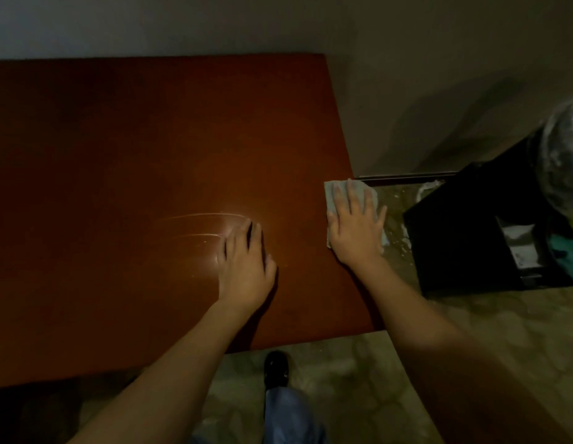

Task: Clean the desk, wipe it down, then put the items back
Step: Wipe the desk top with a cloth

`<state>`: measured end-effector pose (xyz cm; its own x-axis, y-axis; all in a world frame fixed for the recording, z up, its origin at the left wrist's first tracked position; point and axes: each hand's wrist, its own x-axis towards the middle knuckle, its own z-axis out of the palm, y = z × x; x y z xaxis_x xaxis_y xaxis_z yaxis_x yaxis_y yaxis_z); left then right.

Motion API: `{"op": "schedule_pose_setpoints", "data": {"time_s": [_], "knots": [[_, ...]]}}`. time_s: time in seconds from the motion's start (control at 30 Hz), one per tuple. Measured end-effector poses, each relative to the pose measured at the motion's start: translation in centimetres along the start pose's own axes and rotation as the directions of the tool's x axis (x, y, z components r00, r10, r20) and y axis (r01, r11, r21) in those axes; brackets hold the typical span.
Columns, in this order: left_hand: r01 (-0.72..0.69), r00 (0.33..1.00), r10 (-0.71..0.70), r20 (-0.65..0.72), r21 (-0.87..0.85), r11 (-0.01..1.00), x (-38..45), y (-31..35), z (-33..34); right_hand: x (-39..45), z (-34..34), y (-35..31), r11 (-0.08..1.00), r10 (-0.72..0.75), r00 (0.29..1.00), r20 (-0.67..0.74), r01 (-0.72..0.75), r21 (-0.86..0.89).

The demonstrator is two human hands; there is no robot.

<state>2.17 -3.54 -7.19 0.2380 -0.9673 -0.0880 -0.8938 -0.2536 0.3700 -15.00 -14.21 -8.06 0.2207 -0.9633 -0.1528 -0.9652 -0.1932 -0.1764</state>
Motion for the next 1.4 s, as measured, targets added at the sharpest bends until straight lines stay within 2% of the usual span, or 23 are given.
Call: {"op": "schedule_pose_setpoints", "data": {"time_s": [0.1, 0.23, 0.47, 0.63, 0.93, 1.13, 1.4], "knots": [[-0.046, 0.997, 0.046, 0.058, 0.006, 0.999, -0.6, -1.1, -0.4, -1.2, 0.4, -0.3, 0.999, 0.034, 0.999, 0.026, -0.033, -0.031], [-0.035, 0.998, 0.035, 0.05, 0.0, 0.999, -1.2, -3.3, -1.7, -1.9, 1.1, -2.5, 0.999, 0.01, 1.0, 0.021, -0.009, -0.051], [0.028, 0.999, -0.028, -0.019, 0.012, 1.0, -1.9, -8.8, -3.8, -1.8, 3.0, -13.5, 0.99, -0.126, 0.989, 0.08, 0.13, -0.047], [0.09, 0.992, -0.085, -0.088, 0.05, 0.995, -2.7, -15.0, -5.9, -1.5, 4.6, -22.4, 0.971, -0.226, 0.968, 0.112, 0.233, -0.059], [0.305, 0.939, -0.299, -0.17, 0.008, 0.952, -5.2, -31.5, -12.1, -1.4, 7.3, -40.7, 0.921, -0.36, 0.92, 0.156, 0.377, -0.096], [0.43, 0.887, -0.435, -0.154, -0.066, 0.9, -7.3, -43.6, -17.0, -3.1, 9.8, -55.5, 0.861, -0.452, 0.866, 0.215, 0.486, -0.146], [0.615, 0.738, -0.635, -0.226, -0.162, 0.772, -11.1, -60.0, -23.0, -4.9, 13.9, -76.1, 0.703, -0.637, 0.723, 0.268, 0.687, -0.184]]}}
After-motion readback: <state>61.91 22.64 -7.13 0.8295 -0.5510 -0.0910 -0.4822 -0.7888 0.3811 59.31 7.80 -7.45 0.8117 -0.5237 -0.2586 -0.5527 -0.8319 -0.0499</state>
